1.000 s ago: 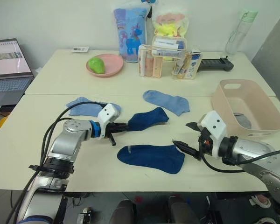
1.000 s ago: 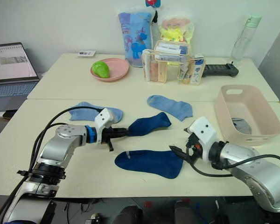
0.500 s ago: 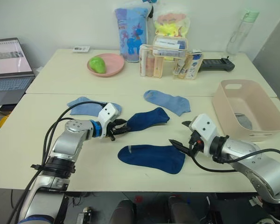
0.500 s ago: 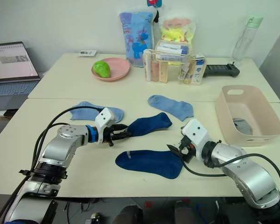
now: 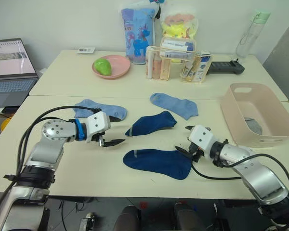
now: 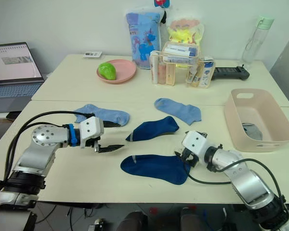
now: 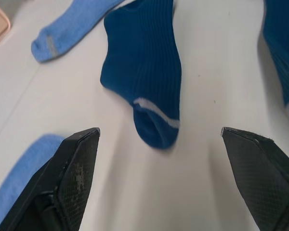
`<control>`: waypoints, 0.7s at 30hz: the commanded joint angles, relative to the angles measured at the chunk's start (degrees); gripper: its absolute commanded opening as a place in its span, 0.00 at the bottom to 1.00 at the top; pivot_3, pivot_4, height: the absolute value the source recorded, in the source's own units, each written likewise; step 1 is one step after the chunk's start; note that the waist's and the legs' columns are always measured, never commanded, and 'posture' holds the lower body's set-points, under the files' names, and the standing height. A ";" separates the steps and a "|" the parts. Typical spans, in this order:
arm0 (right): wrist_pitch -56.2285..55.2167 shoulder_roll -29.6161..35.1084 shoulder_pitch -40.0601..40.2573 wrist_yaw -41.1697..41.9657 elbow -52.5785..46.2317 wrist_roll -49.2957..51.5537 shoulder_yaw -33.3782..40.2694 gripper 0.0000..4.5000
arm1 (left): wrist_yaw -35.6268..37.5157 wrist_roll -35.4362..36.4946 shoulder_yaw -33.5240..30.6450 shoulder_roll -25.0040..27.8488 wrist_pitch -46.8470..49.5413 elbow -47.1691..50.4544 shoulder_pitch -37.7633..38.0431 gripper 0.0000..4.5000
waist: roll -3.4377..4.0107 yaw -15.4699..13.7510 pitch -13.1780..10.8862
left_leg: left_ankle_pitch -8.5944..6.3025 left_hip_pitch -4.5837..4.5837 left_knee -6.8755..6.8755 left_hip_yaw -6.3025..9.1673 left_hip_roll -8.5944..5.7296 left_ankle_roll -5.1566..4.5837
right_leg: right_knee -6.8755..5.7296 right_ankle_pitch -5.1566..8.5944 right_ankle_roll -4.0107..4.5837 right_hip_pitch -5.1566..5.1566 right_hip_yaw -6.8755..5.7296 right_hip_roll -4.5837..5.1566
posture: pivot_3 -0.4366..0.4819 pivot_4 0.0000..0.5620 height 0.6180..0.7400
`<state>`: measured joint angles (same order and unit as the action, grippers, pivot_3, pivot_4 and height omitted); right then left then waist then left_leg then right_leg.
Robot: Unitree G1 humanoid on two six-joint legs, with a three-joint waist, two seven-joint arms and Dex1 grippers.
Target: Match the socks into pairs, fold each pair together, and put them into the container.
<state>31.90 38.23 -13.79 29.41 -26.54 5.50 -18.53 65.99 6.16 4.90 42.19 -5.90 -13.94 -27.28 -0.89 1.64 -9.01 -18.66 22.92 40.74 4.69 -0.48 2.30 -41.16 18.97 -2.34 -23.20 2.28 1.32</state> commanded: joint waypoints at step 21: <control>-12.53 -15.73 -14.78 -3.85 23.86 -16.77 -5.06 0.62 | -7.35 -13.21 8.24 -7.00 -17.81 -20.31 -9.66 0.00 | 0.00 0.90 0.01 | 0.09 -0.05 0.00 -0.01 0.01 0.15 | -0.10 0.00 0.00 -0.08 0.00 -0.04 | 0.48 0.27 0.69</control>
<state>21.48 23.00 -27.85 25.23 -2.32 -10.86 -24.29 58.21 -6.99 13.12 34.57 -23.08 -33.71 -36.31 -0.89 2.53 -9.00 -18.57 22.88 40.74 4.69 -0.46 2.45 -41.26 18.97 -2.34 -23.27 2.28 1.28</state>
